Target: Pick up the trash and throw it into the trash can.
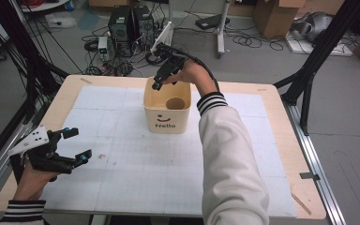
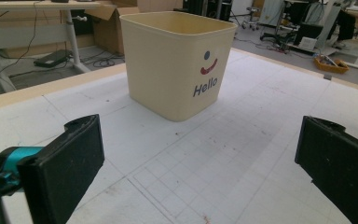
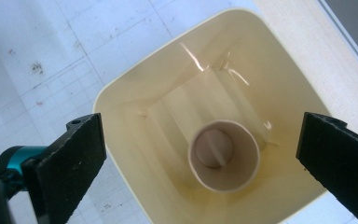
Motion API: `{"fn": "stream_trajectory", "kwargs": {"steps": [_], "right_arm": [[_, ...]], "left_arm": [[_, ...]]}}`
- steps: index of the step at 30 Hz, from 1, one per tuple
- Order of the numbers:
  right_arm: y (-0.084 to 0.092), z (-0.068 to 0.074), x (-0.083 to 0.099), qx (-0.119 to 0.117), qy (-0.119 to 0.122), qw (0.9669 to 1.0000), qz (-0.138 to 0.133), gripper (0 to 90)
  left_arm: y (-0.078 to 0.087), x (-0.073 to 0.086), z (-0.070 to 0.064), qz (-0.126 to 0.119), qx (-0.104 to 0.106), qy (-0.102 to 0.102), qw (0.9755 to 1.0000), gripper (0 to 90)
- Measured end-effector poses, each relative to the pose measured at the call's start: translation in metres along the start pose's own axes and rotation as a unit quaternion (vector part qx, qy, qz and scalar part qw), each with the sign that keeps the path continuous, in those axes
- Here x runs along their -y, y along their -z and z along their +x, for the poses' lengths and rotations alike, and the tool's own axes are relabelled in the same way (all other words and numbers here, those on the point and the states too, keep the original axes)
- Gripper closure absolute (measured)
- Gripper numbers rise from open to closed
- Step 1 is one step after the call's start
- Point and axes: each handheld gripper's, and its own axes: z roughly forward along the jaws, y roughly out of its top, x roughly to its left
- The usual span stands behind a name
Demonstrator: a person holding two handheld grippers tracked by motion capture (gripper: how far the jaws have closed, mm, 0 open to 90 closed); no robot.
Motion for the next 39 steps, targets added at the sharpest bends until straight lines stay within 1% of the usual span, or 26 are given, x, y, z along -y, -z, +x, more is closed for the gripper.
{"fn": "stream_trajectory", "kwargs": {"steps": [1, 4, 5, 7, 9, 10, 12, 13, 14, 15, 16, 19, 20, 23, 24, 25, 26, 28, 31, 34, 36, 38, 39], "right_arm": [[0.002, 0.001, 0.0, 0.0, -0.004, 1.0, -0.002, 0.2], [0.01, 0.001, 0.0, 0.003, 0.001, 1.0, -0.008, 0.2], [0.011, 0.002, -0.001, 0.003, -0.001, 1.0, -0.009, 0.2], [0.018, 0.004, -0.004, 0.009, 0.005, 0.9999, -0.005, 0.2], [0.027, 0.005, -0.007, 0.009, 0.008, 0.9998, -0.014, 0.2], [0.032, 0.006, -0.008, 0.012, 0.008, 0.9998, -0.013, 0.2], [0.04, 0.008, -0.01, 0.016, 0.012, 0.9996, -0.021, 0.2], [0.044, 0.008, -0.01, 0.019, 0.015, 0.9993, -0.027, 0.2], [0.048, 0.01, -0.009, 0.018, 0.012, 0.9993, -0.03, 0.2], [0.051, 0.01, -0.009, 0.017, 0.017, 0.9992, -0.033, 0.2], [0.053, 0.011, -0.008, 0.02, 0.014, 0.9991, -0.034, 0.2], [0.06, 0.011, -0.005, 0.022, 0.015, 0.9989, -0.039, 0.2], [0.061, 0.012, -0.004, 0.022, 0.011, 0.9989, -0.04, 0.2], [0.066, 0.013, -0.002, 0.022, 0.015, 0.9987, -0.043, 0.2], [0.068, 0.014, -0.002, 0.021, 0.014, 0.9989, -0.041, 0.2], [0.07, 0.014, -0.002, 0.024, 0.017, 0.9987, -0.042, 0.2], [0.072, 0.016, -0.002, 0.024, 0.015, 0.9988, -0.04, 0.2], [0.078, 0.017, -0.004, 0.027, 0.021, 0.9983, -0.046, 0.2], [0.087, 0.019, -0.004, 0.029, 0.021, 0.9981, -0.051, 0.2], [0.09, 0.02, 0.0, 0.026, 0.025, 0.9981, -0.051, 0.2], [0.091, 0.02, 0.003, 0.032, 0.025, 0.998, -0.048, 0.2], [0.094, 0.021, 0.007, 0.029, 0.027, 0.9982, -0.046, 0.2], [0.096, 0.022, 0.009, 0.035, 0.027, 0.998, -0.046, 0.2]], "left_arm": [[0.0, 0.0, 0.0, 0.0, 0.0, 0.0, 1.0, 1.8], [0.0, 0.0, 0.0, 0.0, -0.002, 0.001, 1.0, 1.7], [-0.001, 0.0, 0.0, 0.0, -0.001, 0.001, 1.0, 1.7], [-0.001, 0.0, 0.0, 0.0, -0.001, 0.001, 1.0, 1.7], [0.0, 0.0, 0.0, -0.002, -0.002, 0.001, 1.0, 1.7], [0.0, -0.001, 0.0, -0.002, -0.002, -0.001, 1.0, 1.8], [0.001, -0.001, 0.0, -0.004, -0.003, 0.001, 1.0, 1.7], [0.001, -0.001, 0.001, -0.004, -0.003, 0.001, 1.0, 1.8], [0.001, -0.001, 0.001, -0.004, -0.003, 0.001, 1.0, 1.7], [0.0, -0.001, 0.001, -0.004, -0.002, 0.001, 1.0, 1.7], [0.0, -0.001, 0.001, -0.002, -0.003, 0.0, 1.0, 1.7], [-0.001, 0.0, 0.0, -0.003, -0.002, 0.001, 1.0, 1.7], [0.0, -0.001, 0.0, -0.003, -0.001, 0.001, 1.0, 1.7], [0.0, -0.001, 0.0, -0.002, -0.003, 0.0, 1.0, 1.7], [0.0, -0.001, 0.0, -0.002, -0.003, -0.001, 1.0, 1.7], [0.0, -0.001, 0.0, -0.002, -0.003, -0.001, 1.0, 1.8], [0.0, -0.001, 0.0, -0.002, -0.003, -0.001, 1.0, 1.7], [0.0, -0.001, 0.0, -0.003, -0.003, 0.001, 1.0, 1.7], [0.0, -0.001, 0.0, -0.002, -0.002, 0.001, 1.0, 1.7], [0.0, -0.001, 0.0, -0.002, -0.002, -0.001, 1.0, 1.8], [0.0, -0.001, 0.001, -0.001, -0.003, 0.0, 1.0, 1.8], [0.0, -0.001, 0.0, -0.001, -0.003, -0.001, 1.0, 1.8], [0.0, -0.001, 0.0, -0.002, -0.003, 0.0, 1.0, 1.7]]}}
